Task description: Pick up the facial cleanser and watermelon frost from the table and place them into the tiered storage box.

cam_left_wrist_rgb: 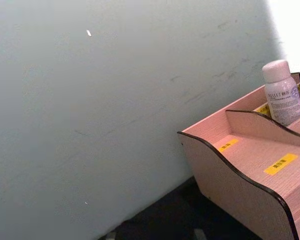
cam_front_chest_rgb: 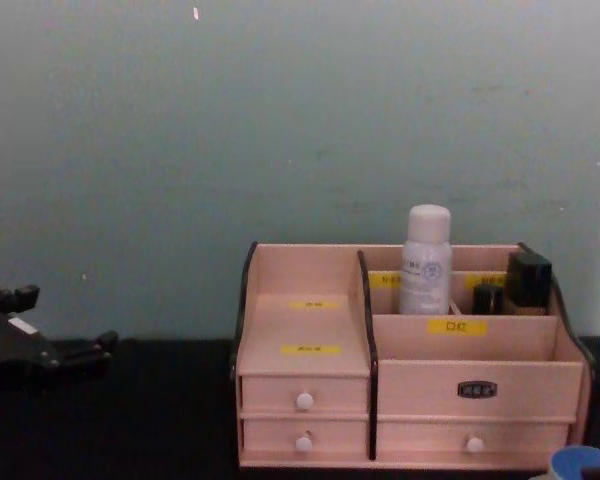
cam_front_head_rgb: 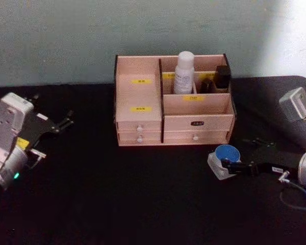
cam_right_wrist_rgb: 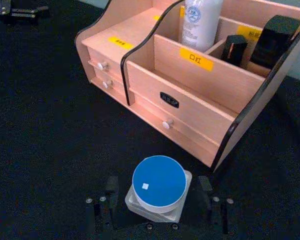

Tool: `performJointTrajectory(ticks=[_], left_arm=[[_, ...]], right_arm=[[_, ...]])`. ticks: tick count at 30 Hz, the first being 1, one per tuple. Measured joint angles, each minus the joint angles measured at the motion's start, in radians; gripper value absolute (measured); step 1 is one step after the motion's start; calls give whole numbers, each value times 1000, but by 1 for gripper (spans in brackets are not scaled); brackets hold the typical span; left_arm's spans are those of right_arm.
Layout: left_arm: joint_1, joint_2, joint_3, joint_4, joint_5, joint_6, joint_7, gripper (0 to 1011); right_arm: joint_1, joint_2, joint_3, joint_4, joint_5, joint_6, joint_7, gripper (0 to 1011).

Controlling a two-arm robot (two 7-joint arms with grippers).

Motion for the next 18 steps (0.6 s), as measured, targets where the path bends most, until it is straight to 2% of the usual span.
performJointTrajectory(ticks=[18], left_arm=[[0, 0, 0, 0, 0, 0, 0, 1001]], right_arm=[[32, -11, -37, 40, -9, 6, 11, 1000]])
